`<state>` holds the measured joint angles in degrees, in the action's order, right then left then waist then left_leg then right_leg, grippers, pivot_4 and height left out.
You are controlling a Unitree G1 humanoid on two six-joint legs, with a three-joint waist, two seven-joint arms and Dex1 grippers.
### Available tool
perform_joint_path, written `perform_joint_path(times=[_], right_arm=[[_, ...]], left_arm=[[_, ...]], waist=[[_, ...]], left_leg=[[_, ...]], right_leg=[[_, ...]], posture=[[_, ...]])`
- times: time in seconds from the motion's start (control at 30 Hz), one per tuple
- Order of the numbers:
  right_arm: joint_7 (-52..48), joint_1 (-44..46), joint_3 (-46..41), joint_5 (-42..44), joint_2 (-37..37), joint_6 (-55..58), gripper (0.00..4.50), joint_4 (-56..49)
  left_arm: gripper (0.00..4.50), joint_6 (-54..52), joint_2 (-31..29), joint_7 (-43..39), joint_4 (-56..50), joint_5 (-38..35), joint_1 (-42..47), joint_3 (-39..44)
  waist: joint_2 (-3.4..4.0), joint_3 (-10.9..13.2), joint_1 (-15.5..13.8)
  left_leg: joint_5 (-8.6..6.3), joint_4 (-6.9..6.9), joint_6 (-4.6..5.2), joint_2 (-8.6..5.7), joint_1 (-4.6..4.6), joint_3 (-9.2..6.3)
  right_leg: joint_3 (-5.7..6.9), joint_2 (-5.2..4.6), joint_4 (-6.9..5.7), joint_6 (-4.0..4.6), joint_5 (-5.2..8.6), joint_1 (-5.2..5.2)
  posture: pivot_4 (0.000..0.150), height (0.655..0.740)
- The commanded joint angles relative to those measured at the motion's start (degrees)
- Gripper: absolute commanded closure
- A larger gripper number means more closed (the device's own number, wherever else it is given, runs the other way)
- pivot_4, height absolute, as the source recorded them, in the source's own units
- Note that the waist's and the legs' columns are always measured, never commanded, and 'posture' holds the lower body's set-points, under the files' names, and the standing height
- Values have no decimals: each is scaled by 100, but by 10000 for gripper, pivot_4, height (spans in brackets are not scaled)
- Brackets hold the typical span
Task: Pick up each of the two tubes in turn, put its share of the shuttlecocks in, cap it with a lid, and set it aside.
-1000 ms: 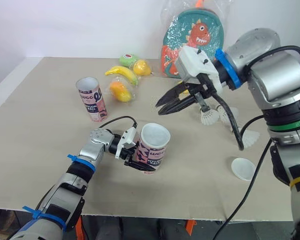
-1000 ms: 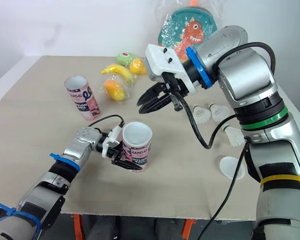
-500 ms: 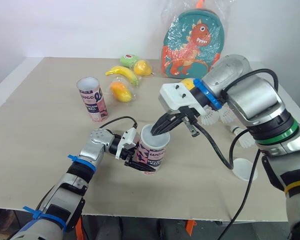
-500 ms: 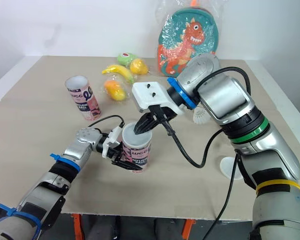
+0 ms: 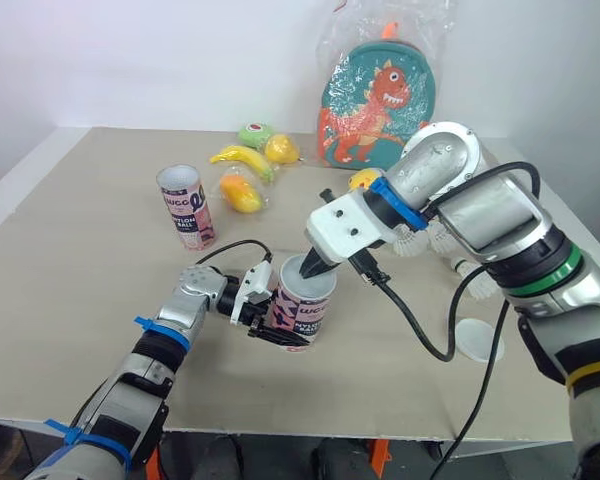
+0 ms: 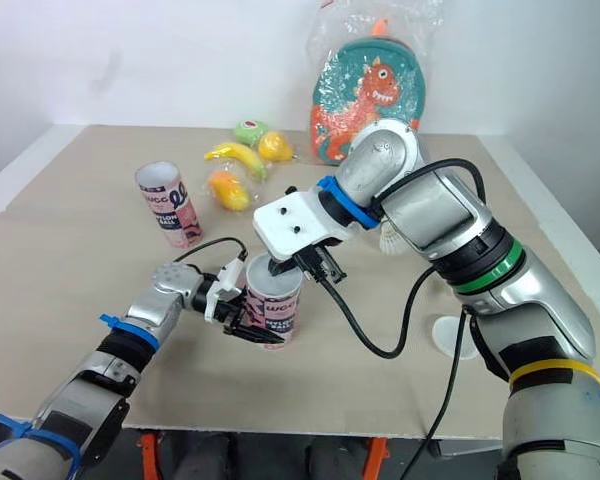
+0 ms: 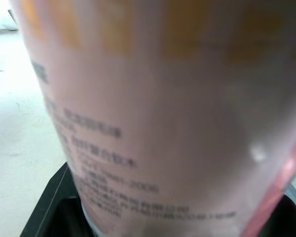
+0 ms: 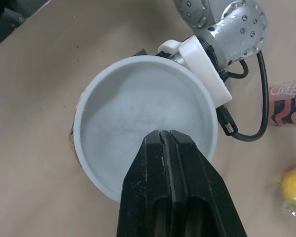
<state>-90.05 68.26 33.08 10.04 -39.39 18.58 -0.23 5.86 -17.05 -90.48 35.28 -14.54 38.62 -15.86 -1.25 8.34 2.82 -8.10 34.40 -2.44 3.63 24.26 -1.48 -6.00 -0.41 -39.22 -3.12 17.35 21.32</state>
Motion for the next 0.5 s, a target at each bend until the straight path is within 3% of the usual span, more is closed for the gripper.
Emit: perform_joint_path(times=[0.03,0.13,0.33,0.4,0.5], right_arm=[[-181,92,-405,558,336,813,41653,322],[-238,234,-778,762,11,959,30843,437],[-167,-50,-1622,1375,-714,1541,2252,-8],[12,-364,-1948,1596,-997,1837,589,-370],[367,-988,-2351,1791,-1324,2207,0,-972]], left_arm=[[15603,-42,-58,-83,-46,139,-96,-87],[15603,-53,10,-30,-62,107,-110,-31],[15603,-149,193,57,-172,-18,-139,17],[15603,-136,249,15,-237,-67,-153,37],[6225,-154,285,-102,-340,-135,-178,53]], waist=[[5,4,7],[28,19,-8],[32,26,-80],[31,27,-99],[32,29,-99]], left_leg=[[0,-3,0,1,3,7],[1,-5,2,3,32,4],[-7,4,1,-12,108,-10],[-11,3,1,-12,108,-11],[-13,3,0,-13,109,-12]], right_leg=[[-6,0,0,1,-1,-2],[-7,7,-1,-21,-23,10],[0,-1,4,-17,-23,65],[0,-1,6,-16,-19,65],[0,-1,8,-20,-14,65]], posture=[[1500,7400],[1500,7400],[1500,7400],[1500,7400],[1500,7400]])
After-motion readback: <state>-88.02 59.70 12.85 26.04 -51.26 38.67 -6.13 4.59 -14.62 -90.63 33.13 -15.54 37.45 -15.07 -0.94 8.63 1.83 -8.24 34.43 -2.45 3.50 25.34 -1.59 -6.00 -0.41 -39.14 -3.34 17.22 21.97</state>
